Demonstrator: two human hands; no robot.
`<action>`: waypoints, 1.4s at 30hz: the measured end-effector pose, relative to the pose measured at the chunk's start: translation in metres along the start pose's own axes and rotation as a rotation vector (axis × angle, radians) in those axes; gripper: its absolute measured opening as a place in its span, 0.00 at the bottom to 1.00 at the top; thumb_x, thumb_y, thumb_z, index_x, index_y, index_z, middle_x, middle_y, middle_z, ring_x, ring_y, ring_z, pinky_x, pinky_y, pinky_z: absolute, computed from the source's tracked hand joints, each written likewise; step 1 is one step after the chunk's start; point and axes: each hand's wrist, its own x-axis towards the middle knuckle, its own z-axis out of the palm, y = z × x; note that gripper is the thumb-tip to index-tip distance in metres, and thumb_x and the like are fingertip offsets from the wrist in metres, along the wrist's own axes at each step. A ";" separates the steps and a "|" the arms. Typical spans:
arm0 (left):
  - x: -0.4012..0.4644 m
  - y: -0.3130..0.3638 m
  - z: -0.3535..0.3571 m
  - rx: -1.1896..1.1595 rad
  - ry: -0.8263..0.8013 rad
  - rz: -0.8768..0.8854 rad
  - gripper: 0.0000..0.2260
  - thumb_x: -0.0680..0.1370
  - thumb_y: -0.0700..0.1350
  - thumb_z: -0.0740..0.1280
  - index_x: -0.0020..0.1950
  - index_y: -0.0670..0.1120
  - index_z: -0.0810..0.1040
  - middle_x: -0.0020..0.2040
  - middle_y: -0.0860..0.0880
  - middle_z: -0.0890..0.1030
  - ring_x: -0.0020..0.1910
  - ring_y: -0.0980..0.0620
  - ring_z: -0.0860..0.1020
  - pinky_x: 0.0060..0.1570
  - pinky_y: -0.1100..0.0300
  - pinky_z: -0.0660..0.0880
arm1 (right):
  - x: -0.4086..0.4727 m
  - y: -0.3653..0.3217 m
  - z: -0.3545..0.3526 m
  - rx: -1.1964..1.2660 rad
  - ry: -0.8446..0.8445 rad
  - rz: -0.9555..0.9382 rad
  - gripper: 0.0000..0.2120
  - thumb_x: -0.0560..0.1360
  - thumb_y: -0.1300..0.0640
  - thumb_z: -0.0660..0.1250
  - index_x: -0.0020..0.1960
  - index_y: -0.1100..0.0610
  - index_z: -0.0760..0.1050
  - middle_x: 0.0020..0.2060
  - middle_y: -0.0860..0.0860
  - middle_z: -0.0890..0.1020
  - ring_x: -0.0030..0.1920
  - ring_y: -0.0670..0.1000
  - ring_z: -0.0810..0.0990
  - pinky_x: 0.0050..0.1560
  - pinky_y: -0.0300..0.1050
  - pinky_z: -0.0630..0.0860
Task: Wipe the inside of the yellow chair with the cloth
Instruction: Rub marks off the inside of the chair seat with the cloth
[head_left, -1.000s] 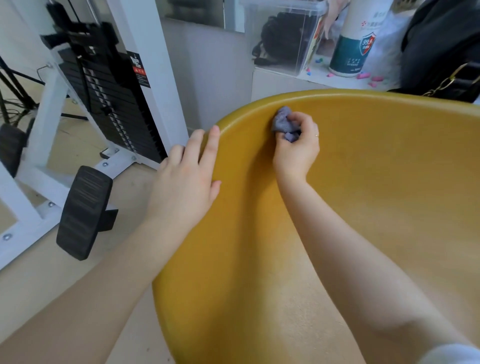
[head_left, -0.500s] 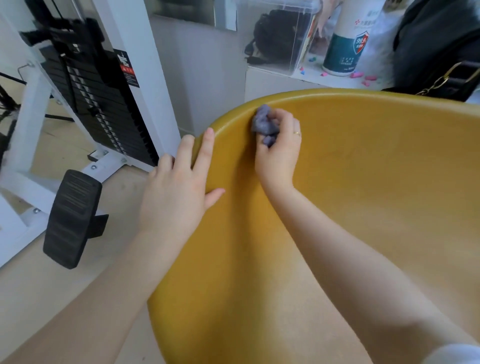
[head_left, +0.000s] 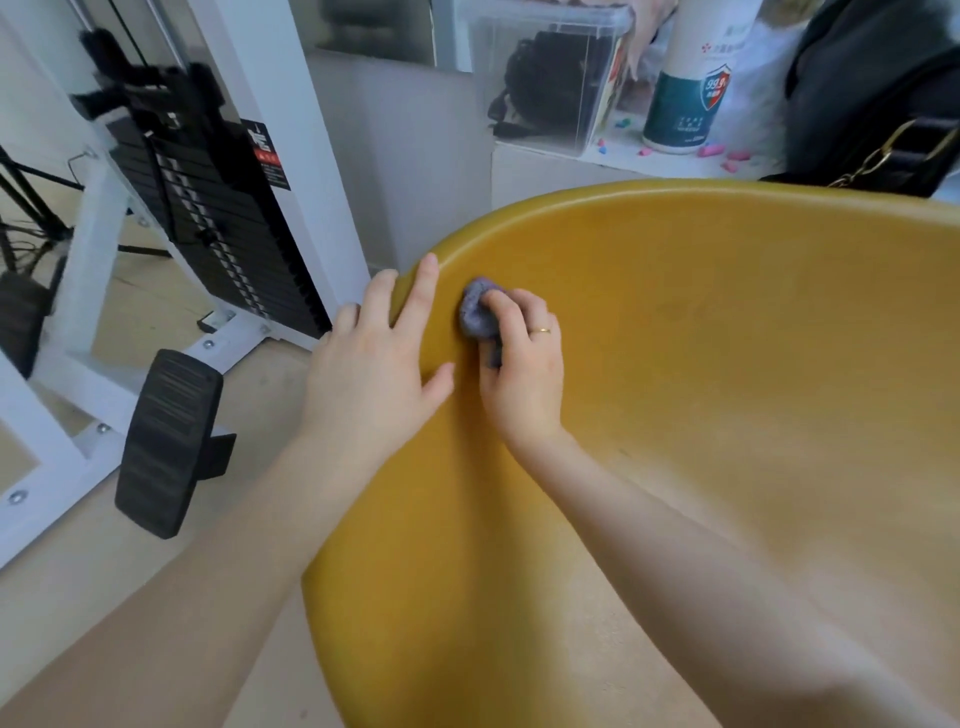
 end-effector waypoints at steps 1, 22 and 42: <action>0.006 0.003 -0.002 -0.039 -0.029 0.004 0.37 0.75 0.55 0.64 0.77 0.51 0.47 0.73 0.44 0.60 0.63 0.40 0.67 0.54 0.50 0.72 | 0.006 0.006 -0.003 -0.056 -0.018 -0.068 0.20 0.66 0.64 0.54 0.56 0.57 0.70 0.51 0.61 0.78 0.42 0.62 0.76 0.42 0.48 0.73; 0.067 0.035 0.003 0.104 0.011 0.254 0.36 0.74 0.49 0.60 0.77 0.44 0.45 0.77 0.47 0.51 0.70 0.44 0.60 0.65 0.51 0.63 | 0.015 0.046 -0.010 -0.106 -0.057 -0.113 0.20 0.66 0.64 0.58 0.57 0.52 0.68 0.54 0.52 0.74 0.41 0.58 0.73 0.38 0.46 0.72; 0.050 0.066 0.058 0.543 0.091 0.068 0.63 0.58 0.75 0.65 0.75 0.36 0.41 0.75 0.36 0.47 0.75 0.39 0.51 0.70 0.44 0.41 | -0.019 0.121 -0.047 -0.356 -0.233 -0.313 0.19 0.66 0.62 0.57 0.55 0.52 0.74 0.52 0.49 0.75 0.41 0.55 0.70 0.30 0.42 0.74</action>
